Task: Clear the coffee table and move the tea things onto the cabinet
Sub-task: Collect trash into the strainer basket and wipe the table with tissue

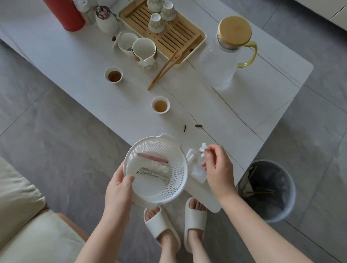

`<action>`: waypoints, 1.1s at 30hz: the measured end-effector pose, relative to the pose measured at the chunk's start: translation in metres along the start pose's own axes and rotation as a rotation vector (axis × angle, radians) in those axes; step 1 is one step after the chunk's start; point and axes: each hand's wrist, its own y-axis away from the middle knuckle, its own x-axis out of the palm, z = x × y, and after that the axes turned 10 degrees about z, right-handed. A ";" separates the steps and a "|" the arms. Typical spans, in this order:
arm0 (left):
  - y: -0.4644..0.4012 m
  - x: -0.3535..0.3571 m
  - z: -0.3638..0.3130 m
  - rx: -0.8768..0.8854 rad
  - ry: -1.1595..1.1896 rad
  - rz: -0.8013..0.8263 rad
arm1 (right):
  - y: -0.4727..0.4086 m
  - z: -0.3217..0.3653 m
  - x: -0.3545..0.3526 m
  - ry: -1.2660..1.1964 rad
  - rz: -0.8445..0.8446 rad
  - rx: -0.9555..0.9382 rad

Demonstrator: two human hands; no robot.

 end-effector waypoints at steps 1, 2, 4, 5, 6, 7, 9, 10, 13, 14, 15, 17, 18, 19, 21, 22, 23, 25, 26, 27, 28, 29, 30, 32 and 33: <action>0.002 0.001 -0.001 -0.005 -0.006 0.002 | 0.006 0.014 0.003 0.004 0.013 -0.092; 0.003 0.001 -0.001 -0.009 -0.006 0.006 | 0.012 0.026 0.008 0.033 0.054 -0.178; 0.005 0.002 -0.001 -0.014 -0.002 0.013 | 0.019 0.039 0.020 0.095 0.156 -0.266; 0.005 0.002 -0.001 -0.014 -0.003 0.015 | 0.020 0.038 0.025 0.095 0.167 -0.245; 0.005 0.002 -0.001 -0.011 -0.003 0.019 | 0.018 0.034 0.028 0.070 0.140 -0.186; 0.004 0.001 -0.001 -0.005 -0.001 0.025 | 0.014 0.027 0.031 0.041 0.091 -0.097; 0.001 -0.001 -0.001 0.009 0.002 0.035 | 0.005 0.006 0.033 0.049 0.014 0.099; -0.001 -0.002 0.000 0.012 0.006 0.035 | 0.001 -0.006 0.034 0.101 0.026 0.175; -0.009 -0.008 0.002 0.007 0.009 0.021 | -0.007 -0.036 0.041 0.282 0.220 0.294; -0.011 -0.010 0.004 0.008 0.006 0.021 | -0.009 -0.042 0.044 0.338 0.278 0.302; -0.013 -0.012 0.005 0.016 0.002 0.022 | -0.011 -0.047 0.048 0.391 0.306 0.292; -0.013 -0.017 0.009 0.036 0.001 0.023 | -0.016 -0.053 0.052 0.455 0.288 0.250; -0.013 -0.020 0.011 0.040 0.006 0.020 | -0.018 -0.055 0.053 0.450 0.264 0.239; -0.013 -0.023 0.013 0.039 0.012 0.016 | -0.021 -0.055 0.052 0.424 0.244 0.242; -0.010 -0.027 0.016 0.026 0.023 0.005 | -0.025 -0.053 0.046 0.308 0.206 0.284; -0.007 -0.029 0.016 0.016 0.027 -0.001 | -0.026 -0.050 0.041 0.206 0.188 0.315; -0.004 -0.029 0.016 0.007 0.030 -0.006 | -0.026 -0.046 0.035 0.090 0.178 0.343; 0.006 -0.029 0.013 -0.007 0.027 -0.006 | -0.022 -0.039 0.019 -0.063 0.189 0.375; 0.012 -0.028 0.011 -0.013 0.029 -0.003 | -0.020 -0.036 0.010 -0.097 0.200 0.388; 0.018 -0.027 0.010 -0.019 0.034 -0.002 | -0.018 -0.034 0.001 -0.123 0.203 0.406; 0.024 -0.026 0.009 -0.023 0.035 -0.005 | -0.016 -0.031 -0.007 -0.146 0.199 0.429; 0.030 -0.025 0.008 -0.025 0.034 -0.011 | -0.016 -0.029 -0.015 -0.162 0.195 0.451; 0.036 -0.024 0.007 -0.028 0.033 -0.021 | -0.016 -0.026 -0.023 -0.162 0.192 0.468; 0.050 -0.022 0.007 -0.037 0.039 -0.045 | -0.019 -0.021 -0.039 -0.139 0.179 0.480; 0.056 -0.020 0.008 -0.042 0.047 -0.057 | -0.021 -0.019 -0.046 -0.133 0.167 0.476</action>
